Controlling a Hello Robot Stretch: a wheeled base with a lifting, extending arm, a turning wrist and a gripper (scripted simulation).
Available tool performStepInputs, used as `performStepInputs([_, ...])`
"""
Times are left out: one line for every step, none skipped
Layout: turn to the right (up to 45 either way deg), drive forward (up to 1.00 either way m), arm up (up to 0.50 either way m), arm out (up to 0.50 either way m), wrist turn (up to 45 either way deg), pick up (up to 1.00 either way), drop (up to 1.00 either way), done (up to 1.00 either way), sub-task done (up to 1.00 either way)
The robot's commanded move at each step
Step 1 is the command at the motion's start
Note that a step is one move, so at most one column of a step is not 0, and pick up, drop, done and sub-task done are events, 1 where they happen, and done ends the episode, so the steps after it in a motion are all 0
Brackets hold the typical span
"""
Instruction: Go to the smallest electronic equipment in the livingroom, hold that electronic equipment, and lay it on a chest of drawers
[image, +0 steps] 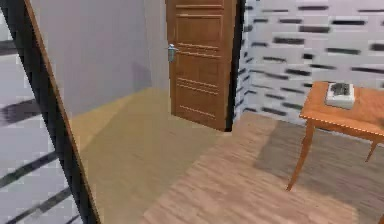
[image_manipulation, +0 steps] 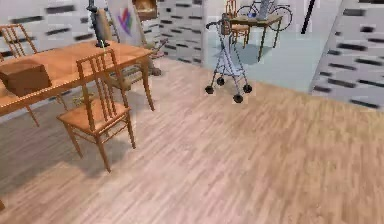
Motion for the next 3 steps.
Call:
performStepInputs([-45.0, 0.0, 0.0, 0.0, 0.0, 0.0, 0.0, 0.0, 0.0])
performStepInputs([-45.0, 0.0, 0.0, 0.0, 0.0, 0.0, 0.0, 0.0, 0.0])
performStepInputs([45.0, 0.0, 0.0, 0.0, 0.0, 0.0, 0.0, 0.0, 0.0])
